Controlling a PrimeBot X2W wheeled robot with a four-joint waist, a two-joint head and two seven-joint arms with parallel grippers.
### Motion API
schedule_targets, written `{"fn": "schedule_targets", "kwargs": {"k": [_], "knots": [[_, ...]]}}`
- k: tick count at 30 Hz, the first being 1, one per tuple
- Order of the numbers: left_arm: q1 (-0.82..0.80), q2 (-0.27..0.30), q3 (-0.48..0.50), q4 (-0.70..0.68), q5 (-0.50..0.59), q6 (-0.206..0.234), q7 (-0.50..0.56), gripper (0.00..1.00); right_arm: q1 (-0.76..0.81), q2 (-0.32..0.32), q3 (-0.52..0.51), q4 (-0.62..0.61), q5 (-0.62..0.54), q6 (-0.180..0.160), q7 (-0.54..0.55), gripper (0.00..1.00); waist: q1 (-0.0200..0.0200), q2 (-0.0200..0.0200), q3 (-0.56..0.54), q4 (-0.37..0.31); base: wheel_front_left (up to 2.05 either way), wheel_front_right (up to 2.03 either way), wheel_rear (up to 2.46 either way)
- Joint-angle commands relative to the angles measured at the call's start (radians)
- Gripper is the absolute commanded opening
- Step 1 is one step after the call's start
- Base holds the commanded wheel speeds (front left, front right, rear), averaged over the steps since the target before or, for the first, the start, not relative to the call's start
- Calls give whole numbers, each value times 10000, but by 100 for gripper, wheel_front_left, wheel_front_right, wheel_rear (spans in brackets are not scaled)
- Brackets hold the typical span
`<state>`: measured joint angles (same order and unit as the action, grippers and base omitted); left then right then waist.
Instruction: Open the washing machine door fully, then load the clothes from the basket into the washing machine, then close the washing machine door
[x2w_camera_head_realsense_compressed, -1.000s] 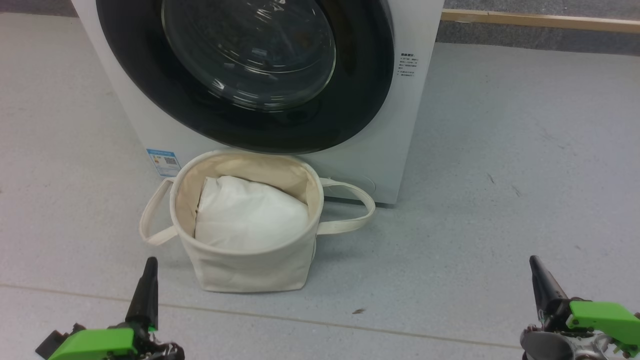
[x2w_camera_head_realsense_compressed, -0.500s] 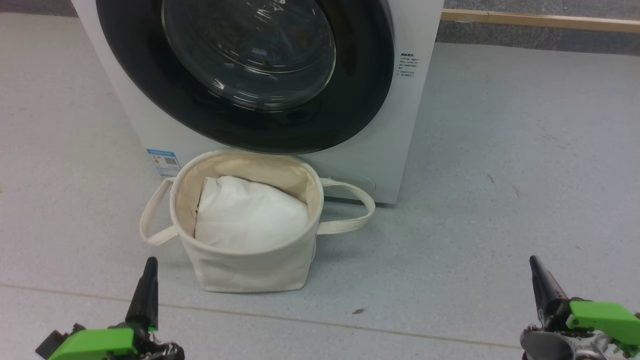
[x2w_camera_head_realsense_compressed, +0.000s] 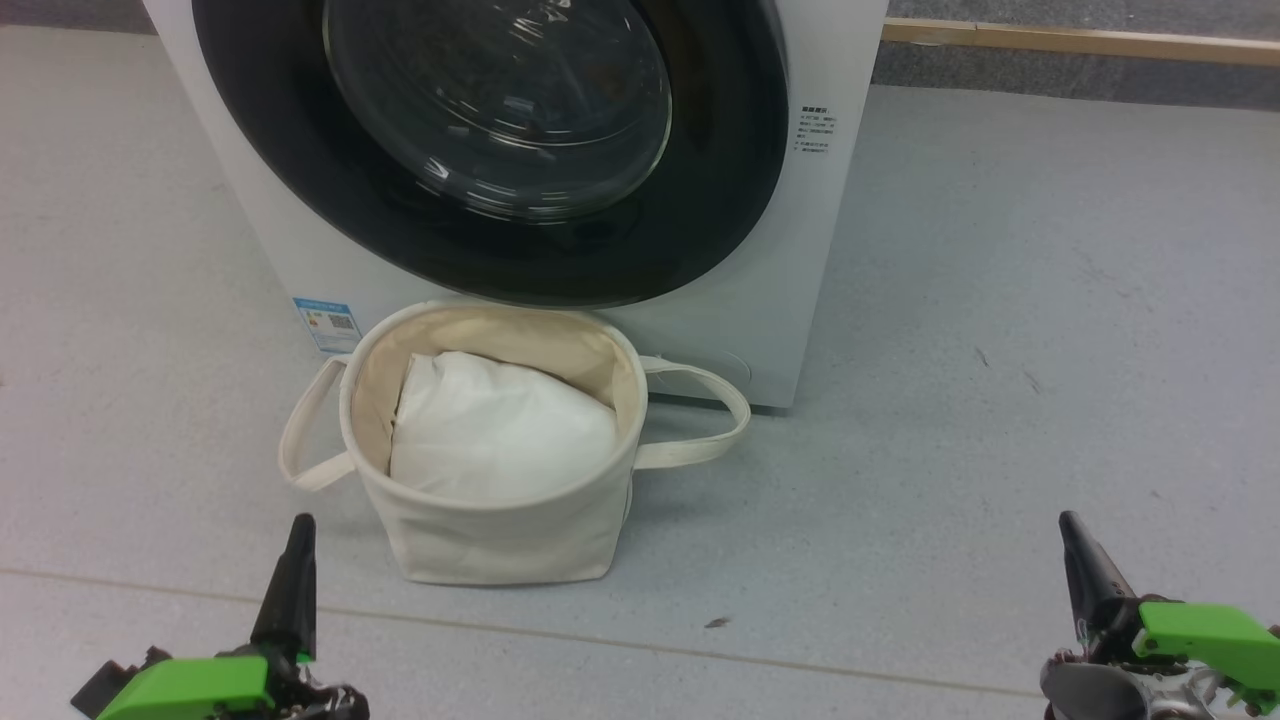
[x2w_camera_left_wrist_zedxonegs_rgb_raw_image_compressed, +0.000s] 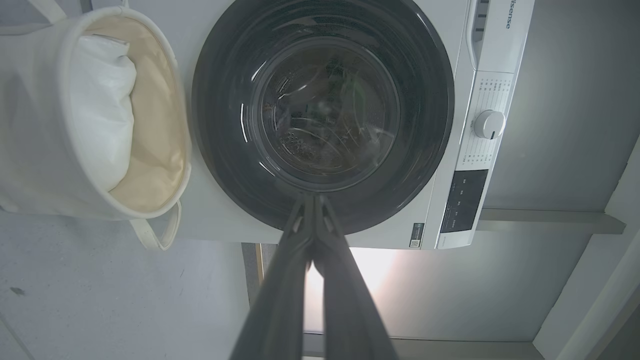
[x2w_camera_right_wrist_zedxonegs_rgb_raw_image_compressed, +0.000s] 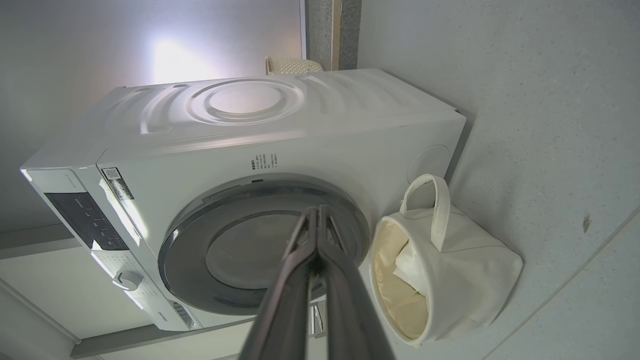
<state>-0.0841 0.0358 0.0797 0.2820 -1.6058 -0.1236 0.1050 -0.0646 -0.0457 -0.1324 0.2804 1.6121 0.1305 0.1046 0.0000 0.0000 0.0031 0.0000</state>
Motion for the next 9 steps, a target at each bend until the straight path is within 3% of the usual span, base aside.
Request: {"fn": "schedule_targets", "kwargs": {"k": [1, 9], "knots": [[-238, 144, 338, -369, -31, -71, 80, 0, -434, -52, 185, -357, -37, 2, 87, 0, 0, 0, 0, 0, 0, 0, 0], [-238, 144, 338, -369, -31, -71, 80, 0, -434, -51, 183, -357, -38, 2, 88, 0, 0, 0, 0, 0, 0, 0, 0]]}}
